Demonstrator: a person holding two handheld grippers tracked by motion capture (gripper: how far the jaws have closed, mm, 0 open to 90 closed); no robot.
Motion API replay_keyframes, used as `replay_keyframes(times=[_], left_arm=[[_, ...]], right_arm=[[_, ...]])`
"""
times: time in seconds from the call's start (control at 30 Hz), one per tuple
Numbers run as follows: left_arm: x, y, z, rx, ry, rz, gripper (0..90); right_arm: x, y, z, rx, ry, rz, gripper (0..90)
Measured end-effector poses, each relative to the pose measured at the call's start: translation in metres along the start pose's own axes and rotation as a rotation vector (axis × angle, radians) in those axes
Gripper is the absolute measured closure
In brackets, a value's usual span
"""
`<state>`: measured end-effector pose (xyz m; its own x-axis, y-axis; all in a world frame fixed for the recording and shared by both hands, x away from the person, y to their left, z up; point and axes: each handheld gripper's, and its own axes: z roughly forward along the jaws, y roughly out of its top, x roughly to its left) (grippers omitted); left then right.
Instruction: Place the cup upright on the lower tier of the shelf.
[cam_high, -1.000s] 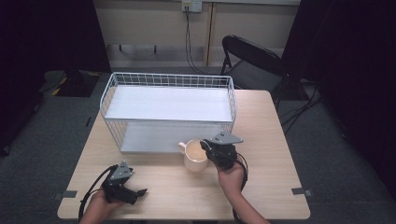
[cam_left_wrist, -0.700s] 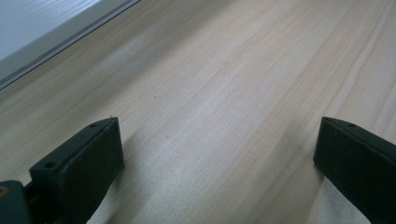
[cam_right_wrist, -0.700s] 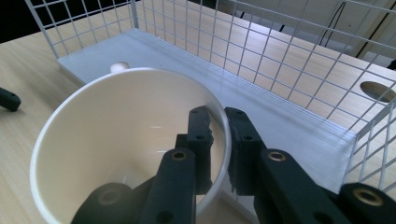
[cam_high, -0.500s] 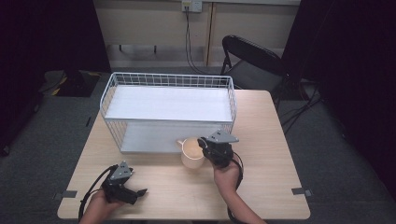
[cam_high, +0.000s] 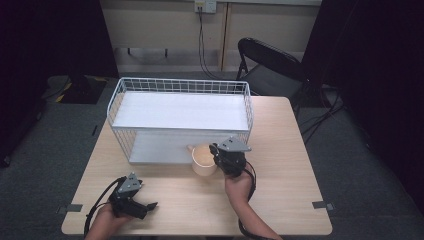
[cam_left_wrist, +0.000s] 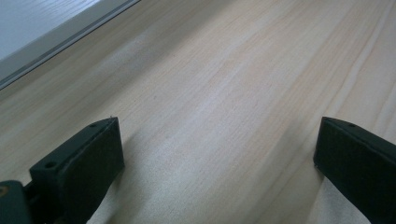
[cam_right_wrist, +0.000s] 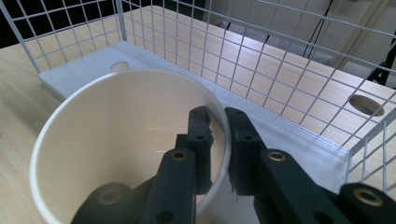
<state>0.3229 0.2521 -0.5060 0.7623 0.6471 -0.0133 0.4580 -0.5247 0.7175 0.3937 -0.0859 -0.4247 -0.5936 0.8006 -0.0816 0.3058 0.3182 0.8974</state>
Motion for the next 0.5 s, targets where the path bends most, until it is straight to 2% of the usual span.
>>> replay_keyframes(times=[0.5], left_arm=[[0.0, 0.0, 0.0, 0.0, 0.0, 0.0, 1.0]], right_arm=[[0.0, 0.003, 0.011, -0.007, -0.038, 0.0, 81.6]])
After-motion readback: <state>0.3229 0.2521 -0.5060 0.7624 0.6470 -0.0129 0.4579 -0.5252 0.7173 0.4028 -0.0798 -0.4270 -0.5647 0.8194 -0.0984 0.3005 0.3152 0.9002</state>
